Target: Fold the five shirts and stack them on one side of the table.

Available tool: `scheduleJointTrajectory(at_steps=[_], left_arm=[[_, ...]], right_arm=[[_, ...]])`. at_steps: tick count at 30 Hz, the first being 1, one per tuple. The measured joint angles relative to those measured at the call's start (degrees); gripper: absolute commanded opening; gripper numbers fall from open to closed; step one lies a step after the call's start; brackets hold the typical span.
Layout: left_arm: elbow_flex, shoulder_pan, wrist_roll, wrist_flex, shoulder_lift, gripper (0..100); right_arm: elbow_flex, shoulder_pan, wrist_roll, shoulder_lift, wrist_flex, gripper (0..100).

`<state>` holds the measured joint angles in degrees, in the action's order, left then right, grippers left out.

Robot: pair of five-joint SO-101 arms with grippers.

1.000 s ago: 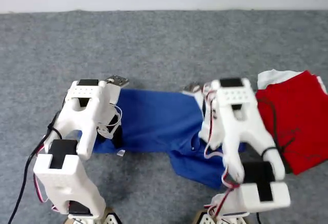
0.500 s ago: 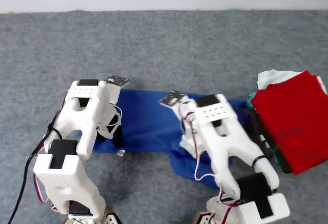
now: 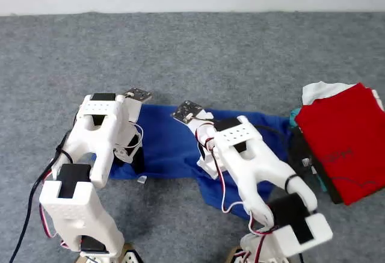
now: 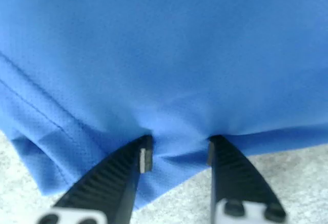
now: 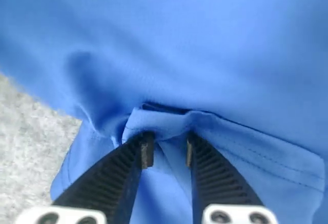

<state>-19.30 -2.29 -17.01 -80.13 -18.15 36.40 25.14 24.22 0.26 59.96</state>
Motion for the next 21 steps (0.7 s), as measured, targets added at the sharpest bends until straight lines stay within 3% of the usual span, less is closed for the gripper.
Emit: scheduleJointTrajectory(at_steps=[9,21], left_arm=[[0.0,0.0,0.0,0.0,0.0,19],[0.0,0.0,0.0,0.0,0.0,19]], right_arm=[[-0.18,-0.09,-0.09,-1.32,0.53,12.2],[-3.43,-7.91,6.59,-21.71,25.76,12.2]])
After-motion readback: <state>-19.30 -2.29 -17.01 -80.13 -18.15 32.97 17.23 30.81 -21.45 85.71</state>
